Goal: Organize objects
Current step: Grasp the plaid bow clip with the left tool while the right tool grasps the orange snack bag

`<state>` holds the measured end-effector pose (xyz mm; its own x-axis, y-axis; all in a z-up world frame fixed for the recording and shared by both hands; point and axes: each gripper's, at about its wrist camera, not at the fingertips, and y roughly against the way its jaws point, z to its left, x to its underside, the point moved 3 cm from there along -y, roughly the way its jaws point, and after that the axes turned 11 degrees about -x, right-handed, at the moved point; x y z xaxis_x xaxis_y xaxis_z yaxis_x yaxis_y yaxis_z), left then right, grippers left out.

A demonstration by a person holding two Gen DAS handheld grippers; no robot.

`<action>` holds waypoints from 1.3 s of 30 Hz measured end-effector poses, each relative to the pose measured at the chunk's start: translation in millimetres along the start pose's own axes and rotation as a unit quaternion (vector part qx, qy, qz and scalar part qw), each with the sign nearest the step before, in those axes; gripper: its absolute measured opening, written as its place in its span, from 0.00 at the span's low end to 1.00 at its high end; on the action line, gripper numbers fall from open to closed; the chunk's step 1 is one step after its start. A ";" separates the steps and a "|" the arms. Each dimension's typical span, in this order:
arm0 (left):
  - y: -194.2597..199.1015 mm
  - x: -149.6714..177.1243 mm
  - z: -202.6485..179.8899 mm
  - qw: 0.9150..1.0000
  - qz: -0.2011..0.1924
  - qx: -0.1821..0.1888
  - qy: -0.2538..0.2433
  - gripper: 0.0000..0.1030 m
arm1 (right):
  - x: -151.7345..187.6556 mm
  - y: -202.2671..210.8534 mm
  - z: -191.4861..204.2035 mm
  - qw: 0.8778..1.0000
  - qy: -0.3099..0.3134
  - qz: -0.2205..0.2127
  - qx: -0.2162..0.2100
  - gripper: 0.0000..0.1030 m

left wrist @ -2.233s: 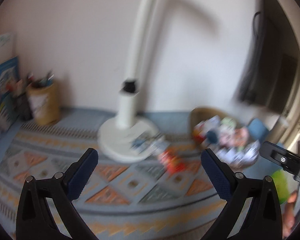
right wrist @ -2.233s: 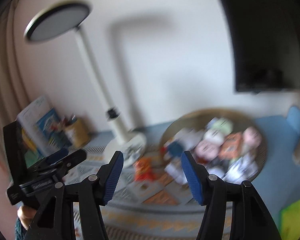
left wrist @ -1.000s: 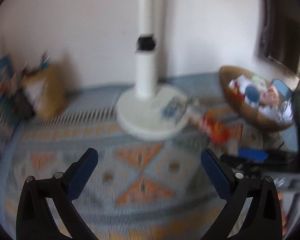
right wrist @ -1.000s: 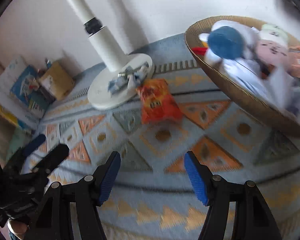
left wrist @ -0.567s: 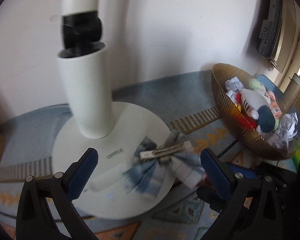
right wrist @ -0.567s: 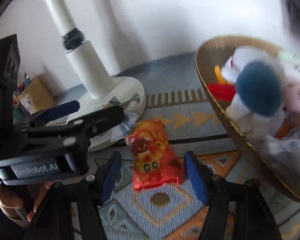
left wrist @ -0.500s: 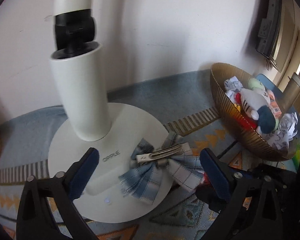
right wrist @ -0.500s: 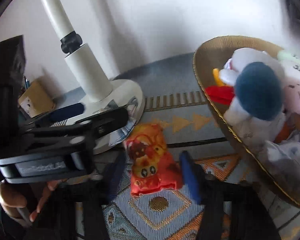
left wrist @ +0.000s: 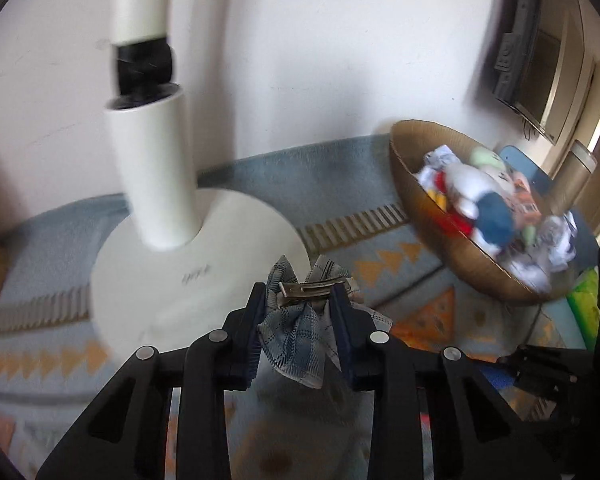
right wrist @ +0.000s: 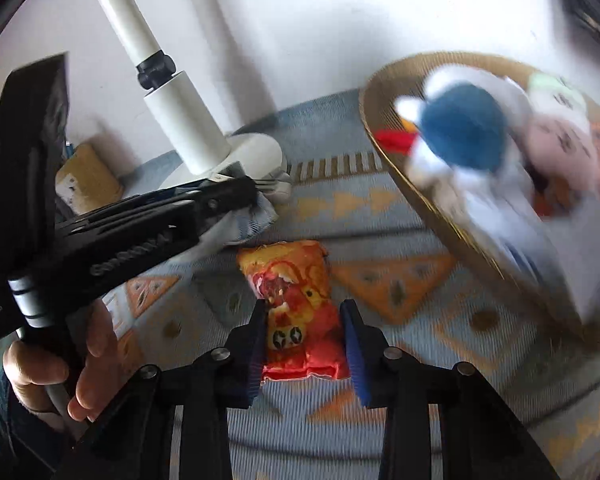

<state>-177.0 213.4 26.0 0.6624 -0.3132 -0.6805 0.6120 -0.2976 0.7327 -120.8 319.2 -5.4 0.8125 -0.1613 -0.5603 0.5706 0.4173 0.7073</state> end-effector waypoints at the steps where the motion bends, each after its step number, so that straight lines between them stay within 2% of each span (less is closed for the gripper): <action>1: 11.2 6.8 -1.1 1.000 0.001 -0.002 0.007 0.27 | 4.3 5.0 -0.8 1.000 -0.004 0.001 -0.007 0.33; 5: 55.3 48.7 2.1 0.997 0.005 -0.031 0.065 0.27 | 31.5 31.2 -5.5 0.999 -0.025 0.012 -0.036 0.33; 8: 80.1 87.8 13.1 0.990 0.015 -0.073 0.123 0.27 | 53.3 43.9 -16.5 0.995 -0.064 0.030 -0.065 0.33; 10: 94.2 113.4 26.6 0.981 0.020 -0.120 0.152 0.27 | 70.0 61.1 -12.8 0.997 -0.052 0.021 -0.049 0.33; 11: 96.6 123.7 32.2 0.977 0.026 -0.130 0.169 0.27 | 75.3 68.5 -8.5 0.999 -0.036 0.015 -0.031 0.33; 13: 96.1 142.3 41.9 0.969 0.045 -0.120 0.209 0.28 | 88.9 74.0 0.8 1.000 -0.018 0.020 -0.015 0.34; 15: 102.8 149.6 45.7 0.965 0.043 -0.128 0.226 0.37 | 102.6 75.6 3.2 0.999 -0.017 0.032 -0.023 0.35; 17: 112.9 155.4 46.4 0.963 0.052 -0.125 0.232 0.41 | 107.4 79.1 4.4 0.999 -0.016 0.030 -0.023 0.36; 19: 123.3 164.8 37.5 0.967 0.054 -0.106 0.225 0.54 | 112.1 82.6 4.9 0.999 -0.021 0.037 -0.030 0.41; 20: 127.1 168.2 31.9 0.970 0.053 -0.094 0.219 0.66 | 112.8 83.5 4.8 0.998 -0.023 0.040 -0.036 0.41; 21: 133.4 173.6 24.7 0.973 0.052 -0.074 0.212 0.70 | 115.1 85.7 4.3 0.998 -0.023 0.044 -0.042 0.41; 23: 139.6 181.4 11.3 0.978 0.053 -0.044 0.197 0.71 | 117.8 88.4 3.6 0.998 -0.016 0.046 -0.045 0.41; 24: 141.6 183.0 6.1 0.981 0.060 -0.045 0.177 0.74 | 118.9 88.6 4.9 0.998 -0.008 0.048 -0.044 0.41; 26: 142.1 183.4 4.7 0.983 0.060 -0.078 0.155 0.74 | 119.4 90.4 5.8 0.998 0.001 0.048 -0.041 0.41; 29: 146.7 178.4 27.9 0.978 0.034 -0.130 0.159 0.74 | 116.9 95.7 7.8 0.999 0.010 0.037 -0.035 0.42; 31: 139.5 172.9 42.6 0.977 0.037 -0.127 0.167 0.75 | 112.2 94.7 10.6 0.999 0.035 0.029 -0.014 0.61; 33: 126.3 166.8 49.3 0.981 0.051 -0.110 0.152 0.75 | 108.3 91.1 13.7 0.998 0.059 0.020 0.010 0.62; 35: 117.1 165.0 46.2 0.984 0.060 -0.110 0.127 0.75 | 105.9 84.8 18.3 0.996 0.083 0.020 0.021 0.62; 37: 108.4 161.5 35.3 0.987 0.060 -0.125 0.087 0.75 | 103.8 78.8 18.9 0.995 0.090 0.022 0.025 0.62; 39: 105.7 158.3 21.7 0.990 0.058 -0.113 0.054 0.74 | 102.9 71.6 18.5 0.995 0.089 0.030 0.019 0.62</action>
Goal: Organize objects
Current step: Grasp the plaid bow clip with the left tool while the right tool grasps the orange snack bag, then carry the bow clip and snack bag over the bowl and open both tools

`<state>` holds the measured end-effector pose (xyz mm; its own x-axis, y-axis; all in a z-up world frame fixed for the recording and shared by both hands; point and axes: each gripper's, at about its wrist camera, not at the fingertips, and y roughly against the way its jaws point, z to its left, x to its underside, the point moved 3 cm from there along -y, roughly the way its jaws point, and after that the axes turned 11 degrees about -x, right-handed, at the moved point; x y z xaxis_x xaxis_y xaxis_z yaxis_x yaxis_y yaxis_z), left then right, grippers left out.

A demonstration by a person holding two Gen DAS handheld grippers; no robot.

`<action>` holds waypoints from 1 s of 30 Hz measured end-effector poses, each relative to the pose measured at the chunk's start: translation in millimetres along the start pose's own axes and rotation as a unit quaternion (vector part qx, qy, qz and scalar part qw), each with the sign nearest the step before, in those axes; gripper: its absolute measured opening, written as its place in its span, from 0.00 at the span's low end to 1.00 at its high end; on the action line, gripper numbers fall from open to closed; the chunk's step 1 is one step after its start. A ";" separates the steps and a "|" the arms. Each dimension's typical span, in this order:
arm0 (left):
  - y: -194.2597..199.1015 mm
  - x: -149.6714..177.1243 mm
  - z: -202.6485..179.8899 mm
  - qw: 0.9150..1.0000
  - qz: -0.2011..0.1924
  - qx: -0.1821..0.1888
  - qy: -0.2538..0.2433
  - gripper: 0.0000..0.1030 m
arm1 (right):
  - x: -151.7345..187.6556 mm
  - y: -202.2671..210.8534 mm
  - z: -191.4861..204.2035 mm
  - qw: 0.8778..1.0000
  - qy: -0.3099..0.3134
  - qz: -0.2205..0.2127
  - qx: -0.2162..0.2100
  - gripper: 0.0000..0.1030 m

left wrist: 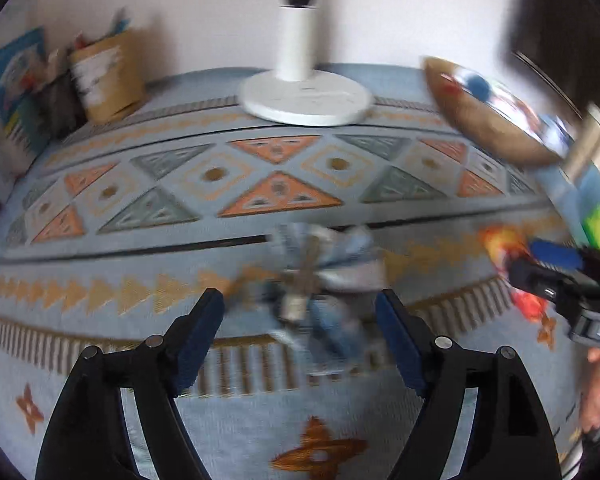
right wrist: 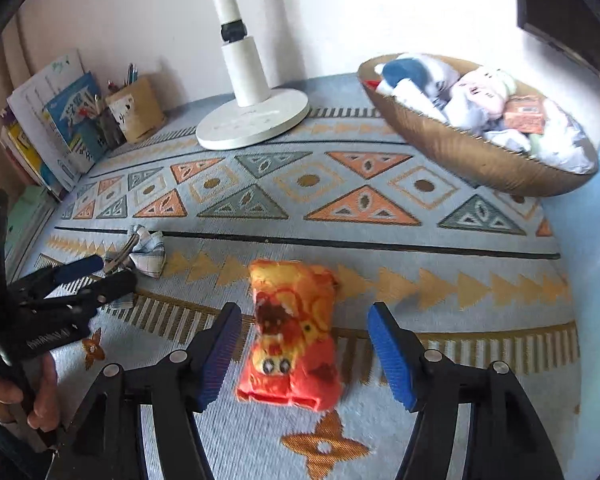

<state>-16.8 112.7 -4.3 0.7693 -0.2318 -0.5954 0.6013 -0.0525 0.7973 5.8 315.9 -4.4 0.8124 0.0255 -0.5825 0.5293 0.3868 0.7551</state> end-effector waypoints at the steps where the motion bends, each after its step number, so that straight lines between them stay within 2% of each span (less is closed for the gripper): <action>1: 0.2 -0.3 -5.4 1.000 -0.002 -0.002 -0.009 0.73 | -0.1 -2.1 0.0 1.000 0.000 0.002 -0.002 0.62; 4: 2.5 0.4 -15.2 0.999 -0.014 -0.009 -0.033 0.46 | 1.7 -9.2 1.1 1.000 0.005 0.007 0.003 0.62; 5: 3.7 0.0 -17.3 0.999 -0.016 -0.002 -0.034 0.29 | 2.6 -10.3 2.3 1.000 0.008 0.005 0.008 0.62; 6: 4.1 0.0 -18.6 0.999 -0.017 -0.003 -0.036 0.25 | 3.5 -10.9 3.9 1.000 0.015 0.002 0.015 0.62; 9: 6.6 1.9 -24.2 0.999 -0.021 -0.010 -0.043 0.20 | 6.8 -13.1 10.5 0.998 0.048 0.000 0.049 0.38; 10: 8.2 2.5 -26.7 0.999 -0.022 -0.008 -0.046 0.20 | 7.4 -12.4 12.5 0.998 0.052 0.000 0.044 0.34; 14: 22.3 -0.4 -33.5 0.998 -0.038 0.016 -0.036 0.20 | 9.0 -3.2 13.5 0.997 0.056 -0.010 0.045 0.31; 19: 49.9 -27.6 -57.7 0.996 -0.077 0.040 -0.037 0.19 | -0.1 36.4 2.5 0.998 0.032 -0.046 0.020 0.31; 24: 65.5 -82.1 -97.0 0.990 -0.123 0.049 -0.054 0.20 | -26.9 93.6 -20.6 0.993 0.021 -0.110 0.032 0.31; 27: 56.3 -125.3 -120.1 0.987 -0.135 0.069 -0.049 0.20 | -57.8 124.7 -48.0 0.986 0.006 -0.153 0.062 0.31; 30: 42.4 -166.3 -145.2 0.985 -0.143 0.084 -0.043 0.20 | -90.8 138.9 -79.6 0.978 -0.015 -0.185 0.100 0.31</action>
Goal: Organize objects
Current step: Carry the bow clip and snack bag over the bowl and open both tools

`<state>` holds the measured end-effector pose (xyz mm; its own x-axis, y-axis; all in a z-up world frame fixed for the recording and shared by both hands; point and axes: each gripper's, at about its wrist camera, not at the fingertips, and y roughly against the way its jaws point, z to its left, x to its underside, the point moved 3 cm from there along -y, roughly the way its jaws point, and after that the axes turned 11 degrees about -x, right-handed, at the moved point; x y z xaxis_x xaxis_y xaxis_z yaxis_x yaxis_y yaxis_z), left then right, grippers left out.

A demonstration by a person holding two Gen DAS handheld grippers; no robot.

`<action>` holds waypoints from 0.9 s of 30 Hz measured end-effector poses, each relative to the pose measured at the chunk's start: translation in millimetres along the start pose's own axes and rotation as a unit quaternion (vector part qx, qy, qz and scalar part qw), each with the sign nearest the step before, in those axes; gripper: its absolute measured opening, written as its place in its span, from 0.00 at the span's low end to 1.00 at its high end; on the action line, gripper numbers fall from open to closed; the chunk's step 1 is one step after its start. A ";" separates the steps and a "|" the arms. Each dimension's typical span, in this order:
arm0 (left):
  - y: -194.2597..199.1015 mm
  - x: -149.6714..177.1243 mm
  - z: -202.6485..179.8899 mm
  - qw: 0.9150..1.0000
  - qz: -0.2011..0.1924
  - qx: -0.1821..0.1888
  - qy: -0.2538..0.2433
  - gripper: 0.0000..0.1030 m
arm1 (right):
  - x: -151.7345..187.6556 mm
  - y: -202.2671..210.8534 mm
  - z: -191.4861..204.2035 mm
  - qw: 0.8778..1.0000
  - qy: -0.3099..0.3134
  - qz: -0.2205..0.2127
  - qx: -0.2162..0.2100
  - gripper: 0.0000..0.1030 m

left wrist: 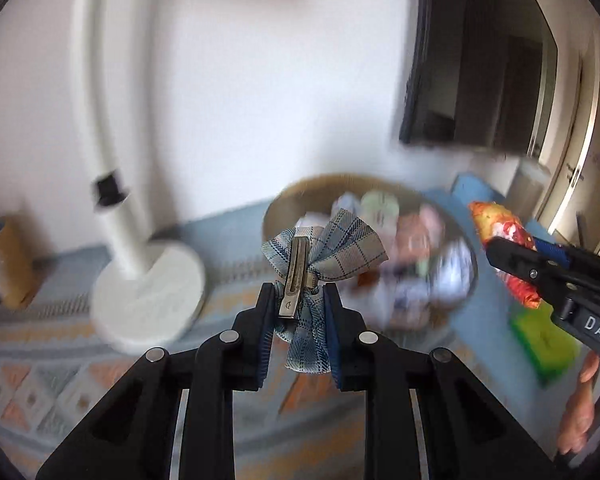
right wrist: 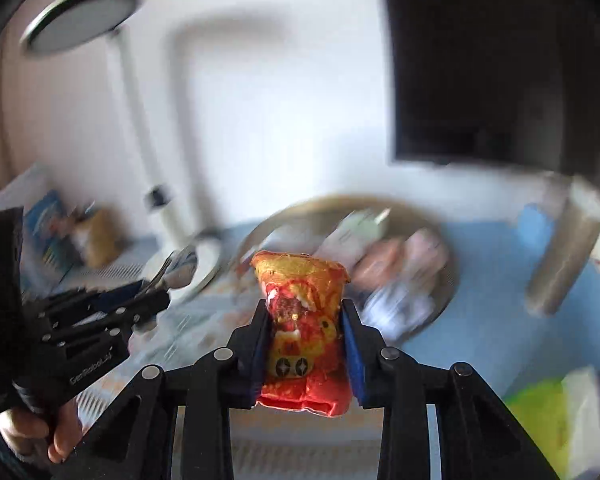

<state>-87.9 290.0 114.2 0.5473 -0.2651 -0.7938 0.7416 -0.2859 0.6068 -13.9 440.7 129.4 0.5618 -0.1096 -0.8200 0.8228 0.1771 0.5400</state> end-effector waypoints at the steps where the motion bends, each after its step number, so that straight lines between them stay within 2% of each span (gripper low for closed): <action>1: -11.0 -10.6 -5.0 1.000 -0.001 0.001 -0.001 0.20 | -8.8 -4.6 -9.3 1.000 -0.006 -0.006 0.011 0.31; 4: -44.4 -34.5 -17.6 1.000 0.003 0.015 0.004 0.20 | -33.6 -28.2 -45.3 0.998 -0.055 -0.011 0.033 0.31; 6: -62.0 -45.2 -25.6 1.000 0.002 0.005 -0.002 0.20 | -46.5 -47.6 -66.4 0.995 -0.088 -0.007 0.045 0.31; 9: -77.2 -54.6 -36.6 0.999 -0.022 -0.027 -0.020 0.23 | -58.4 -70.9 -81.6 0.991 -0.095 0.007 0.091 0.32; 11: -84.1 -56.6 -40.3 0.999 -0.020 -0.017 -0.023 0.27 | -64.8 -80.6 -85.6 0.992 -0.099 0.006 0.084 0.32; 12: -89.2 -57.8 -41.8 0.999 -0.019 -0.015 -0.023 0.37 | -69.6 -87.4 -88.2 0.992 -0.105 0.008 0.077 0.32; 13: -94.0 -58.6 -42.7 1.000 -0.017 -0.012 -0.023 0.41 | -72.7 -91.6 -90.5 0.991 -0.110 0.008 0.077 0.35; 15: -104.6 -58.1 -41.4 1.000 -0.003 -0.018 -0.020 0.85 | -78.9 -100.5 -96.7 0.989 -0.121 0.006 0.079 0.38; 18: -91.4 -51.2 -29.2 0.998 -0.040 -0.054 0.002 0.87 | -79.9 -102.2 -105.1 0.987 -0.137 0.016 0.078 0.39; 21: -72.0 -42.5 -13.2 0.998 -0.040 -0.040 0.016 0.87 | -75.0 -91.9 -105.7 0.987 -0.140 0.008 0.073 0.42; 23: -58.8 -38.3 -1.5 0.998 -0.042 -0.047 0.026 0.87 | -67.0 -80.2 -100.8 0.987 -0.143 0.009 0.074 0.45; 27: -11.1 -20.0 29.5 0.995 -0.060 -0.073 0.045 0.87 | -53.8 -54.2 -79.1 0.989 -0.138 0.005 0.057 0.46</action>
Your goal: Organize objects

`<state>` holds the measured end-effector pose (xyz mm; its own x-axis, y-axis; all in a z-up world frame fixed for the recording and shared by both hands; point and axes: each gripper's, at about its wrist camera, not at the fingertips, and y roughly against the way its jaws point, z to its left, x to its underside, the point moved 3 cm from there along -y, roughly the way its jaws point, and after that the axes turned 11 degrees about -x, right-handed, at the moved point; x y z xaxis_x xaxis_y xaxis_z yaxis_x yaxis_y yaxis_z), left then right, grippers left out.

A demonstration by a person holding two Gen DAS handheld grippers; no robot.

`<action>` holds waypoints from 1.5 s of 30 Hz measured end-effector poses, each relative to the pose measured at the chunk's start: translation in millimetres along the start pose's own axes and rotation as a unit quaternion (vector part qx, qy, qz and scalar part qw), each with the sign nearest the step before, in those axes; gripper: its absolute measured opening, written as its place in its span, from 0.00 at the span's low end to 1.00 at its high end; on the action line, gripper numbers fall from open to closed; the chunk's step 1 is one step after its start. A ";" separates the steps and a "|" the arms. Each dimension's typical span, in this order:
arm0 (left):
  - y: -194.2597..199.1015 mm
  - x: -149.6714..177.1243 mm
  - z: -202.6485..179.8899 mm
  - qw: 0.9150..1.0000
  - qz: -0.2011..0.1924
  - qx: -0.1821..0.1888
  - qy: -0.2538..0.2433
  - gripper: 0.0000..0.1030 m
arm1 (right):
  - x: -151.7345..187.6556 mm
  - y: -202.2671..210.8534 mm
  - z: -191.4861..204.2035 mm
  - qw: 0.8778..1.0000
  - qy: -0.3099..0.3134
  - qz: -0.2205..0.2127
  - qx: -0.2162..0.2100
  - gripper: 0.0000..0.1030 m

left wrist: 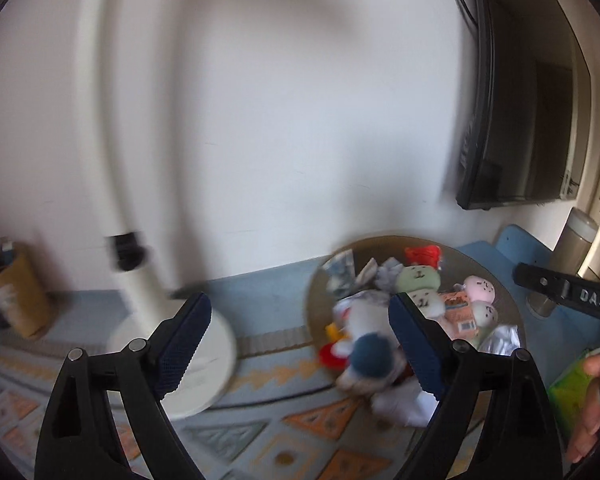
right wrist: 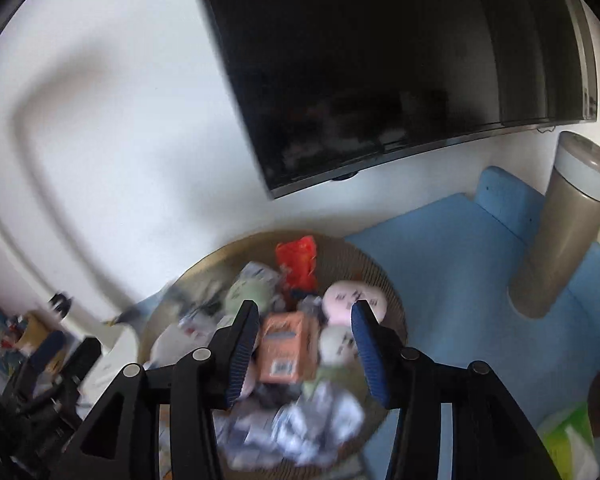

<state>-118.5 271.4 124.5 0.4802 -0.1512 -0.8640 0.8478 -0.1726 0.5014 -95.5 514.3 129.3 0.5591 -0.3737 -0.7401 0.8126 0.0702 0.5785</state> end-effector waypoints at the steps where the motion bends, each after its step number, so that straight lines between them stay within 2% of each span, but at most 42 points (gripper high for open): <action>1: 10.0 2.8 8.9 1.000 -0.002 -0.003 0.005 0.87 | 7.7 11.2 8.1 1.000 0.010 -0.003 -0.002 0.46; 5: 53.7 17.0 56.4 0.999 -0.014 -0.035 0.024 0.88 | 30.5 46.0 37.7 0.999 0.039 -0.012 -0.016 0.55; 7: 74.4 29.7 75.5 0.998 -0.011 -0.046 0.030 0.91 | 44.8 60.6 54.7 0.998 0.053 -0.012 -0.034 0.55; 8: 86.5 40.0 85.5 0.998 -0.008 -0.056 0.031 0.96 | 54.7 66.9 63.2 0.997 0.061 -0.010 -0.042 0.55; 10: 104.2 55.4 101.4 0.996 -0.003 -0.078 0.034 0.98 | 78.7 74.2 83.9 0.995 0.081 0.003 -0.061 0.55; 17: 140.1 124.6 153.5 0.992 0.030 -0.112 0.051 0.98 | 168.2 65.8 145.0 0.983 0.141 0.063 -0.095 0.55; 19: 140.1 145.1 166.8 0.989 0.051 -0.126 0.060 0.98 | 192.6 54.4 157.4 0.979 0.155 0.081 -0.102 0.55; 24: 108.7 182.8 188.8 0.978 0.111 -0.159 0.075 0.98 | 236.5 15.7 169.4 0.971 0.189 0.120 -0.083 0.55; 28: 95.1 197.1 193.0 0.971 0.147 -0.172 0.077 0.98 | 252.7 0.9 162.6 0.970 0.181 0.140 -0.077 0.55; 30: 94.5 198.0 191.7 0.971 0.147 -0.176 0.071 0.98 | 256.5 -4.2 157.6 0.971 0.179 0.146 -0.063 0.55; 32: 85.7 202.3 190.7 0.964 0.175 -0.190 0.062 0.99 | 256.6 -7.1 155.4 0.971 0.176 0.151 -0.063 0.55; 33: 74.1 209.5 190.6 0.956 0.218 -0.189 0.060 1.00 | 257.2 -8.4 155.5 0.971 0.179 0.150 -0.057 0.60; 35: 68.2 211.7 198.0 0.954 0.224 -0.176 0.093 0.99 | 259.0 -10.7 154.3 0.970 0.180 0.159 -0.047 0.62; 38: 62.2 213.4 198.9 0.953 0.225 -0.181 0.090 1.00 | 260.1 -12.1 152.7 0.970 0.176 0.163 -0.046 0.65; 39: 60.0 214.9 198.8 0.953 0.224 -0.182 0.091 1.00 | 260.2 -12.6 152.7 0.970 0.177 0.162 -0.040 0.71; 40: 59.0 214.9 199.1 0.953 0.224 -0.181 0.091 1.00 | 261.0 -13.5 152.6 0.970 0.177 0.165 -0.035 0.84; 42: 55.1 216.5 199.4 0.953 0.224 -0.183 0.091 1.00 | 262.3 -18.6 151.9 0.967 0.174 0.181 -0.036 0.96; 45: 54.2 217.6 200.5 0.953 0.224 -0.183 0.092 1.00 | 262.6 -19.1 151.8 0.967 0.174 0.182 -0.035 0.98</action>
<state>-13.1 34.0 -27.3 0.8151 0.0488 -0.5773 0.5540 0.2258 0.8013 10.9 274.5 -24.0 0.8223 0.0205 -0.5687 0.5533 0.2048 0.8074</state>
